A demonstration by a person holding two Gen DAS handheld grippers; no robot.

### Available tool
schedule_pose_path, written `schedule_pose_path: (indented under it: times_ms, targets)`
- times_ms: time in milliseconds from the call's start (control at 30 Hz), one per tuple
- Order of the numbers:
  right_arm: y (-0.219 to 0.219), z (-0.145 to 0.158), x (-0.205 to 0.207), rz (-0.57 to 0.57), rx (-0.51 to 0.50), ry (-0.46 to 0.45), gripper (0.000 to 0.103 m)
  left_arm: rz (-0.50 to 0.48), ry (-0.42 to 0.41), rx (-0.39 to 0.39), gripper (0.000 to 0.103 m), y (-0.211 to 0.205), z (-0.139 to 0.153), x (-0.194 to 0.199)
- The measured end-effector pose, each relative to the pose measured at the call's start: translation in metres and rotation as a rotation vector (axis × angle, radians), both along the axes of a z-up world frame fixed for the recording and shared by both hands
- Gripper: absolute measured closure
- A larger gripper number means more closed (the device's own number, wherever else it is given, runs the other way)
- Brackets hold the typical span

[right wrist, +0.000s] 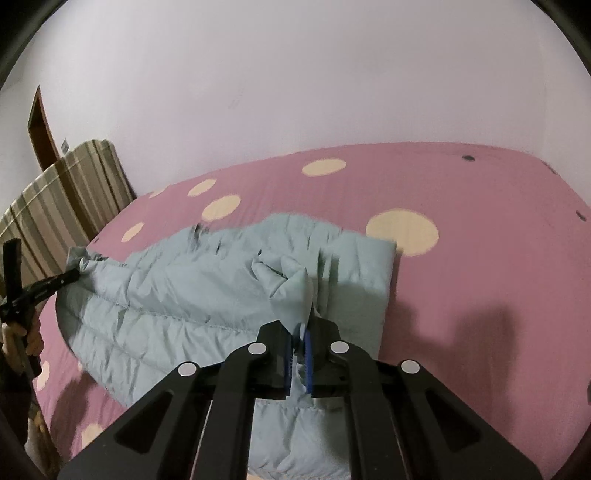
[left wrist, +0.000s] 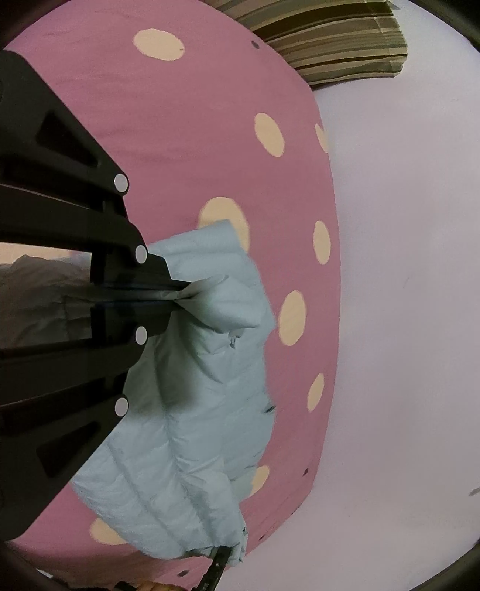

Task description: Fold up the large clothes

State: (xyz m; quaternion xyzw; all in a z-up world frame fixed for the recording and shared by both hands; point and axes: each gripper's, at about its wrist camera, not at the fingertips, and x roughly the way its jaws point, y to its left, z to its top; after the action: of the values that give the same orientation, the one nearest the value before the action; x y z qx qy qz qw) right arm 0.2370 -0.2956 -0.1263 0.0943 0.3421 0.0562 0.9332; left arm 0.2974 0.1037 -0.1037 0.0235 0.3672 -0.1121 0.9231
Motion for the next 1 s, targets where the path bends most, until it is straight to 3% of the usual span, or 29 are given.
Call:
schedule_pose_path:
  times_ms: [300, 533, 800, 1000]
  targets:
    - [-0.013, 0.012, 0.1, -0.059, -0.007, 0.008, 0.099, 0.084, -0.026, 0.067, 0.099, -0.02, 0.01, 0.093]
    - [-0.01, -0.019, 0.171, -0.089, -0.036, 0.102, 0.099, 0.167, 0.055, 0.136, 0.099, -0.033, -0.032, 0.159]
    - [-0.013, -0.077, 0.198, -0.121, -0.057, 0.242, 0.099, 0.201, 0.152, 0.191, 0.099, -0.036, -0.082, 0.182]
    - [-0.011, -0.102, 0.199, -0.128, -0.064, 0.256, 0.099, 0.214, 0.168, 0.221, 0.099, -0.039, -0.105, 0.191]
